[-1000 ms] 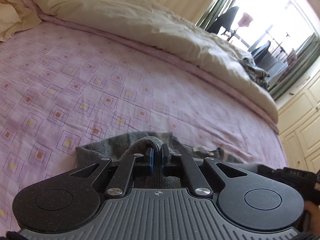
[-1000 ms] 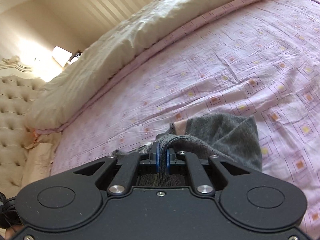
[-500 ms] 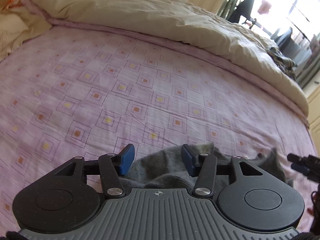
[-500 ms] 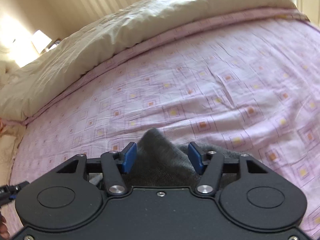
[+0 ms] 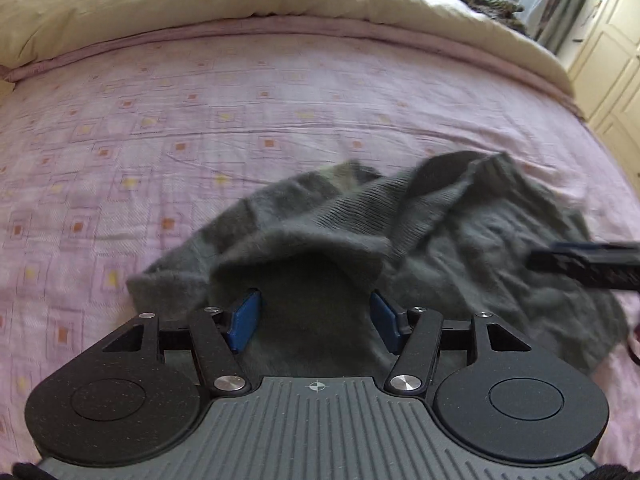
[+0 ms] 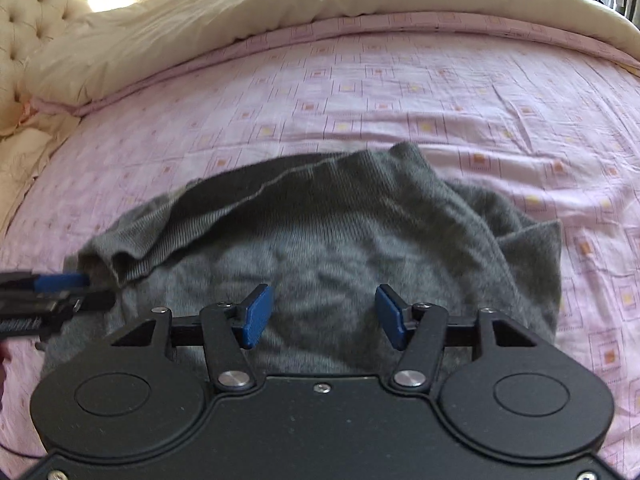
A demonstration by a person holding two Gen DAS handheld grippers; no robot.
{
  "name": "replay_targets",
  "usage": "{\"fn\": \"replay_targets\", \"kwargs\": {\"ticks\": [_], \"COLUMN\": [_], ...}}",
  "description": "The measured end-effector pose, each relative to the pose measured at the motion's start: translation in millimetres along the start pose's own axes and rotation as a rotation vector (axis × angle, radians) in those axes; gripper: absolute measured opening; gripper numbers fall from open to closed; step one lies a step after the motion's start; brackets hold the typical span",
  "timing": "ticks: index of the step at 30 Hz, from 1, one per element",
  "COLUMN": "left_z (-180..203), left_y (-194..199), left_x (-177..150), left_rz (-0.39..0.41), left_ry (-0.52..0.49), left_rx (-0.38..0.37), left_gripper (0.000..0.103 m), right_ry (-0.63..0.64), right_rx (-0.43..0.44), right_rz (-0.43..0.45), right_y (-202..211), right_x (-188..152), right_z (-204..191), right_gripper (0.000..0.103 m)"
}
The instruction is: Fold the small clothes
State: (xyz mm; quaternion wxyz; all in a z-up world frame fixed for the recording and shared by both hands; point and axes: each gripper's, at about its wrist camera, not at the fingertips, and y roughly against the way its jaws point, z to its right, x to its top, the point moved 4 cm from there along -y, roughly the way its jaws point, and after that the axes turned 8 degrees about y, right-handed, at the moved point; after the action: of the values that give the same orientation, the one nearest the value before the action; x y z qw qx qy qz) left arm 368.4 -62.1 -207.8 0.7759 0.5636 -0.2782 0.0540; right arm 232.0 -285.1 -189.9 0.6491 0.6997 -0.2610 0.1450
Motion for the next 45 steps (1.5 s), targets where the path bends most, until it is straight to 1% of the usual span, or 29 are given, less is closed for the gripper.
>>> {"fn": "replay_targets", "kwargs": {"ticks": [4,6,8,11,13,14,16,21,24,26,28,30,31,33,35,36,38,39,41,42,45], "left_z": [-18.3,-27.3,-35.8,-42.5,-40.8,-38.2,-27.5,6.9,25.6,34.0,33.1,27.0,22.0,12.3,7.9,7.5,7.6,4.9,-4.6,-8.4,-10.7], "left_y": [-26.1,-34.2,-39.3,-35.3,-24.6,-18.3,-7.0,9.4,10.0,9.9,8.2,1.1,-2.1,-2.7,-2.7,-2.4,0.9,0.4,-0.5,-0.5,2.0], "left_x": [33.0,49.6,62.9,72.8,72.5,69.1,57.1,14.3,-4.7,-14.8,-27.8,-36.9,-39.7,-42.6,-43.0,-43.5,-45.1,-45.6,-46.8,-47.6,-49.8], "left_rz": [0.001,0.014,0.023,0.039,0.058,0.065,0.060,0.002,-0.022,-0.027,-0.035,-0.063,-0.070,-0.056,-0.056,-0.056,-0.057,-0.064,-0.077,-0.082,-0.086], "left_ry": [0.042,0.060,0.087,0.114,0.132,0.134,0.117,0.049,-0.008,-0.056,-0.089,-0.104,-0.108,-0.122,-0.146,-0.164,-0.185,-0.173,-0.100,-0.067,-0.059], "left_rx": [0.050,0.094,0.103,0.131,0.122,0.109,0.082,0.012,-0.001,0.010,0.047,0.098,0.115,0.110,0.101,0.106,0.138,0.152,0.141,0.140,0.160], "left_gripper": [0.058,0.058,0.058,0.058,0.058,0.059,0.066,0.067,0.069,0.069,0.069,0.069,0.071,0.076,0.077,0.078,0.085,0.089,0.091,0.094,0.095], "right_ry": [0.009,0.014,0.014,0.020,0.020,0.021,0.033,0.081,0.110,0.126,0.155,0.190,0.203,0.217,0.206,0.191,0.166,0.177,0.212,0.217,0.184], "right_rx": [-0.006,-0.012,-0.016,-0.035,-0.044,-0.048,-0.051,-0.035,-0.011,0.009,0.023,0.014,-0.001,-0.055,-0.111,-0.122,-0.110,-0.109,-0.116,-0.114,-0.112], "right_rz": [-0.010,-0.014,-0.018,-0.019,-0.016,-0.016,-0.009,-0.009,0.001,-0.001,-0.014,-0.041,-0.060,-0.097,-0.127,-0.124,-0.108,-0.104,-0.099,-0.098,-0.087], "right_y": [5.8,9.8,14.8,24.8,31.6,34.0,36.7,33.0,28.2,23.9,18.2,9.9,6.0,-0.9,-5.9,-6.4,-3.8,-2.4,-0.8,-0.4,3.3], "right_x": [-5.6,-7.8,-9.9,-12.8,-14.6,-14.9,-14.7,-12.8,-10.4,-9.1,-9.0,-9.9,-10.6,-12.6,-15.5,-16.8,-18.0,-17.7,-17.2,-17.4,-18.3], "right_z": [-4.1,-5.5,-6.5,-7.7,-7.8,-8.4,-11.0,-21.9,-30.5,-35.8,-39.1,-38.6,-35.4,-22.4,-2.4,8.1,24.1,26.6,27.9,28.9,35.8], "right_gripper": [0.065,0.066,0.066,0.069,0.070,0.070,0.070,0.070,0.071,0.073,0.074,0.074,0.074,0.074,0.074,0.073,0.072,0.071,0.071,0.072,0.072]}}
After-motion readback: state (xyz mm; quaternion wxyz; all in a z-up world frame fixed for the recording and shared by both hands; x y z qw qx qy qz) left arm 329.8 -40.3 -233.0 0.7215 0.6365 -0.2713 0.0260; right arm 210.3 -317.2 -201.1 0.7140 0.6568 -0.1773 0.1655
